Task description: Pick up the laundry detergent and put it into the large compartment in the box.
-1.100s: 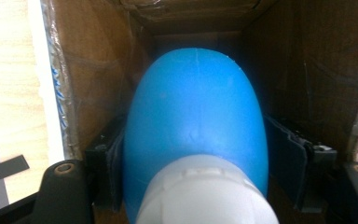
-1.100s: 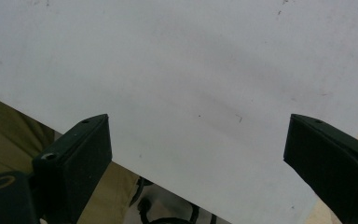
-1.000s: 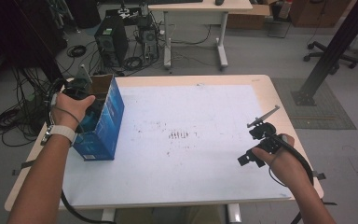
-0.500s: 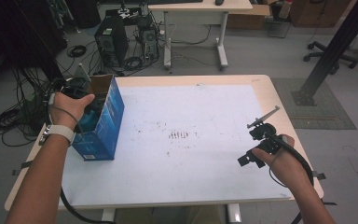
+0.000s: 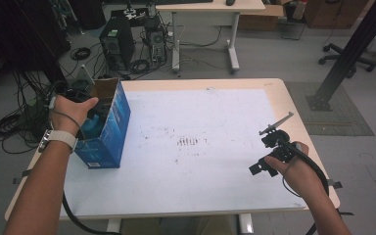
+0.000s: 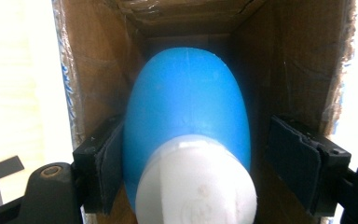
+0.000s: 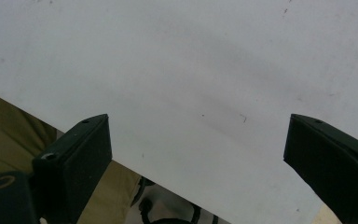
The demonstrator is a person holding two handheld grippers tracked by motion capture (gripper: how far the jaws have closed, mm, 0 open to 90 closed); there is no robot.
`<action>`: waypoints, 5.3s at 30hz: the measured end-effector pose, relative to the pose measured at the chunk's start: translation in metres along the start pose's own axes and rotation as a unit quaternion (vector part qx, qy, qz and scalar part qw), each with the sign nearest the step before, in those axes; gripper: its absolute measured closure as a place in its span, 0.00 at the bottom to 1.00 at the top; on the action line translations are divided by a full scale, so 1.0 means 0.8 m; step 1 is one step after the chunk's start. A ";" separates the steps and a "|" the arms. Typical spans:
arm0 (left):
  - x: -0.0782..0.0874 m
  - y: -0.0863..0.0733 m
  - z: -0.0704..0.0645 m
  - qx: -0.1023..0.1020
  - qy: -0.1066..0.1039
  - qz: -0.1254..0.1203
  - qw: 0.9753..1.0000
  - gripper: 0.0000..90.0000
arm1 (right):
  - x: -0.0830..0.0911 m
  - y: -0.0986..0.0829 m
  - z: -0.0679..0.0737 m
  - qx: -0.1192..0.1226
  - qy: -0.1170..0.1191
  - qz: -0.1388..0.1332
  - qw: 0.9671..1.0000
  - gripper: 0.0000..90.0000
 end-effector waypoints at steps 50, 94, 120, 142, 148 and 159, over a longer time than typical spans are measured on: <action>0.129 0.001 -0.018 -0.004 0.038 -0.063 0.997 0.11 | 0.010 -0.008 0.004 0.011 0.007 -0.016 1.000 0.09; 0.155 0.007 -0.140 -0.068 0.023 -0.070 0.995 0.12 | 0.017 -0.012 0.008 0.012 0.003 -0.021 1.000 0.09; 0.125 0.008 -0.197 -0.097 0.004 -0.062 0.993 0.12 | 0.010 -0.010 0.010 0.014 0.006 -0.015 1.000 0.09; 0.100 0.008 -0.218 -0.095 -0.010 -0.062 0.993 0.12 | 0.007 -0.002 0.016 0.018 0.006 -0.011 1.000 0.09; 0.099 0.007 -0.218 -0.096 -0.013 -0.063 0.993 0.12 | 0.006 -0.002 0.018 0.019 0.006 -0.012 1.000 0.09; 0.098 0.005 -0.216 -0.096 -0.014 -0.062 0.993 0.12 | 0.006 -0.001 0.019 0.020 0.006 -0.013 1.000 0.09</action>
Point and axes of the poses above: each handheld gripper's, and its own axes: x roughly backward along the jaws, y roughly out of its top, z roughly to its left, the point moved 4 cm from there along -x, roughly forward along the jaws, and after that the axes turned 6 degrees about y, right-handed, at the moved point
